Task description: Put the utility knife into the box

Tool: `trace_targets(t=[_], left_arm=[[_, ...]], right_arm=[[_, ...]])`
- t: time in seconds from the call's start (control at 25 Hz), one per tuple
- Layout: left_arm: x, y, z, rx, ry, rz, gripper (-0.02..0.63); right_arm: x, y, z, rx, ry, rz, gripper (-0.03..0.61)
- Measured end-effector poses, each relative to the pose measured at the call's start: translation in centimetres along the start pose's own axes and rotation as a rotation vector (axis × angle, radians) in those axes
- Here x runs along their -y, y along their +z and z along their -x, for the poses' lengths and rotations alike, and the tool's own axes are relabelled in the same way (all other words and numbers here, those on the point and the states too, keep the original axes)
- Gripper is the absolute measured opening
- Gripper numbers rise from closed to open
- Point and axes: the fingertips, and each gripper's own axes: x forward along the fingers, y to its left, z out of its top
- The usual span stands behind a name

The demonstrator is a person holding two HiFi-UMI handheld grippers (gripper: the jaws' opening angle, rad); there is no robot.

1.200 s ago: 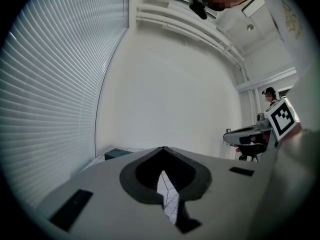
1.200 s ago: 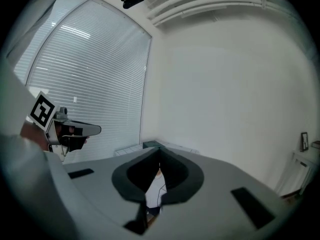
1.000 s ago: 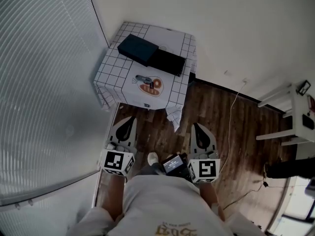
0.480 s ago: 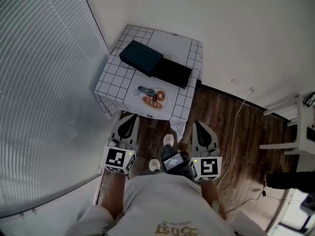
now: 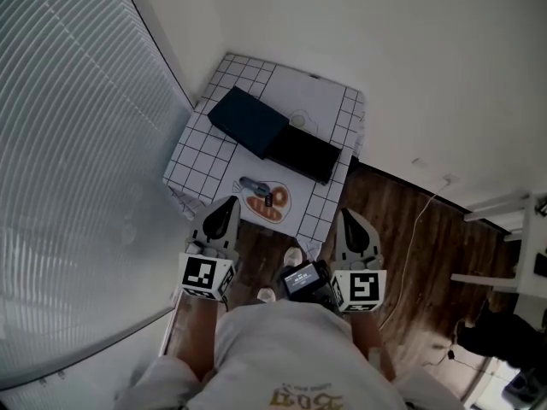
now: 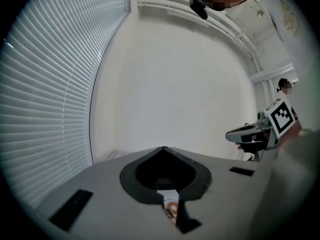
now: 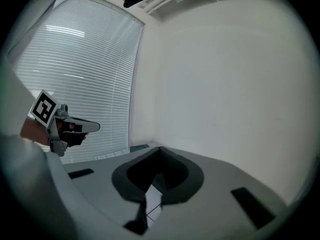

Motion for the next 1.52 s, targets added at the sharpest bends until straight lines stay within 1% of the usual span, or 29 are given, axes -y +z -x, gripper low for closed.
trace_targets(t=[0.32,0.56,0.72,0.84,0.96,1.04,1.16,1.28,1.32,1.36,1.44,1.48,1.52], left_arm=[[-1.7,-0.7,-3.8,-0.045,0.032,-0.008,0.008],[-1.7,-1.9,-5.7,-0.079,0.009,-0.052,0.008],[-1.8,-2.1,-6.1,-0.089,-0.025,-0.058,0.008],[-2.3,-2.7,-6.8,-0.117,-0.046,-0.087,0.008],[-2.4,-3.2,-7.9,-0.146,-0.089,-0.128,0.008],[-2.5,-3.7,-8.7,-0.165,-0.122,-0.138,0.008],[-3.4,-4.8,-9.6,-0.193,-0.171,-0.145,0.008],[-4.6,-5.7,-10.6,-0.219,-0.199,-0.146,0.008],[-4.9,-6.2,-10.9,-0.231,-0.210,-0.161,0.008],[-5.0,-6.8,-11.1,-0.246,-0.225,-0.199,0.008],[-4.8,-8.4,-11.6,-0.280,-0.274,-0.316,0.008],[-4.5,-9.2,-11.9,-0.299,-0.305,-0.365,0.008],[-4.2,-9.9,-12.3,-0.315,-0.337,-0.397,0.008]], right_arm=[[2.5,-0.8,-3.4,-0.026,0.016,-0.015,0.006],[3.6,-2.2,-4.8,-0.044,0.041,-0.030,0.006],[4.3,-3.0,-5.3,-0.079,0.029,-0.050,0.007],[4.2,-3.5,-6.0,-0.091,0.023,-0.053,0.008],[4.2,-3.7,-6.7,-0.100,0.015,-0.056,0.008],[4.1,-4.2,-7.3,-0.119,0.013,-0.051,0.008],[4.6,-5.2,-8.1,-0.158,-0.022,-0.042,0.007],[5.2,-5.8,-9.2,-0.183,-0.062,-0.052,0.006],[5.3,-6.0,-9.5,-0.193,-0.073,-0.054,0.008],[5.3,-6.3,-9.8,-0.202,-0.082,-0.057,0.008],[5.1,-7.0,-10.4,-0.223,-0.096,-0.068,0.007],[5.0,-7.4,-10.7,-0.236,-0.102,-0.073,0.008],[4.9,-7.8,-10.9,-0.249,-0.108,-0.078,0.007]])
